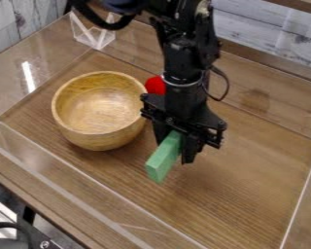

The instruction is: Remove the green object from the brown bowl and put it on the table

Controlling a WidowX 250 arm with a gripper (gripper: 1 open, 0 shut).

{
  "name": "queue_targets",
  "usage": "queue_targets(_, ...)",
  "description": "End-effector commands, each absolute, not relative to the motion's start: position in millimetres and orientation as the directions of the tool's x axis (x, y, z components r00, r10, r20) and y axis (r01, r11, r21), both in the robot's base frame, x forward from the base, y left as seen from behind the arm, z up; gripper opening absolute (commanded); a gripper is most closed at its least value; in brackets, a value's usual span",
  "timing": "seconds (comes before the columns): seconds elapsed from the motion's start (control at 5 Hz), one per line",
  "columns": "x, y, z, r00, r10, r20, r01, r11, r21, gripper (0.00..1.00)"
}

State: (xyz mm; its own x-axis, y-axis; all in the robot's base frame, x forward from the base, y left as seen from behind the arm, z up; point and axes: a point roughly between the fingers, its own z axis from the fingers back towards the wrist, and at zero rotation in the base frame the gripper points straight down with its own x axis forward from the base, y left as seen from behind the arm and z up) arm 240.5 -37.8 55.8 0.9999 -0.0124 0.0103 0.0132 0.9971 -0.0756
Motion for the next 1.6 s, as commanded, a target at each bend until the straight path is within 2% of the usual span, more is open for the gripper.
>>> queue_targets(0.0, 248.8, -36.8, 70.6, 0.998, -0.037, 0.060, 0.042, 0.995, -0.093, 1.00)
queue_targets(0.2, 246.3, -35.5, 74.4, 0.996, -0.056, 0.062, 0.063, 0.993, -0.103, 1.00)
queue_targets(0.8, 229.7, -40.5, 52.5, 0.991, -0.114, 0.070, 0.122, 0.986, -0.112, 1.00)
queue_targets(1.2, 231.4, -42.0, 33.5, 0.998, -0.025, 0.056, 0.031, 0.994, -0.108, 1.00)
queue_targets(1.4, 226.7, -40.6, 38.8, 0.998, 0.008, 0.054, -0.002, 0.994, -0.106, 0.00)
